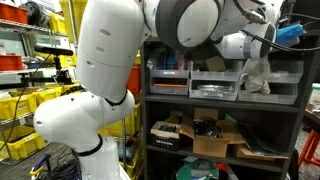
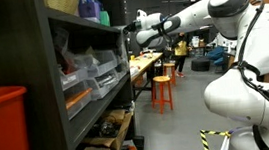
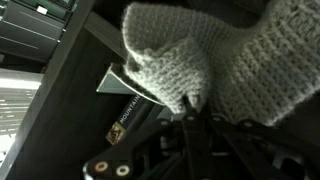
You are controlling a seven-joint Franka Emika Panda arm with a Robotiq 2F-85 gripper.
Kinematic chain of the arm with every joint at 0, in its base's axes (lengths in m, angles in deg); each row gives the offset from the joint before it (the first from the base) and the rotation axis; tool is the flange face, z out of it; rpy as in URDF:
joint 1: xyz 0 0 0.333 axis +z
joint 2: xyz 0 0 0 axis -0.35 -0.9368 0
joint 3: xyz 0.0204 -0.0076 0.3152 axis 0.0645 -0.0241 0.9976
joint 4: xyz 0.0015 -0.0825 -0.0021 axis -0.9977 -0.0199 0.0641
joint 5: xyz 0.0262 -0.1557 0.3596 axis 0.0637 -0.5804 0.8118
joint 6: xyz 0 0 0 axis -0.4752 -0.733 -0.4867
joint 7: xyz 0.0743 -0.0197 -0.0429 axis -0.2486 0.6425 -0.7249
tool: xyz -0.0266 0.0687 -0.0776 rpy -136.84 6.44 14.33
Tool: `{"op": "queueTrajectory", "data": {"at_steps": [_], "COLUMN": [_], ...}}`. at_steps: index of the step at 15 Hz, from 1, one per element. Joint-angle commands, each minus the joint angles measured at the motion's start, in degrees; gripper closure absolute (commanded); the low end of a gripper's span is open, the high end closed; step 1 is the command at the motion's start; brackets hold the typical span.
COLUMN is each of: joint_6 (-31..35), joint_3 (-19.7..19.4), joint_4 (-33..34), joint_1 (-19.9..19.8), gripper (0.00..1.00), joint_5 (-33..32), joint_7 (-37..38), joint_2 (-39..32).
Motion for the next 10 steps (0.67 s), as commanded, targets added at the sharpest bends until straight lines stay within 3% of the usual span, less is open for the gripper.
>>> {"op": "queueTrajectory", "data": {"at_steps": [1, 10], "joint_6": [-0.51, 1.01], "joint_3": [-1.01, 0.64], "joint_4": [0.74, -1.71], "joint_1": [0.74, -0.88], "gripper": [0.99, 0.99], "joint_5": [0.55, -2.45], "joint_7": [-0.04, -0.86], "joint_2": [2.01, 1.72]}}
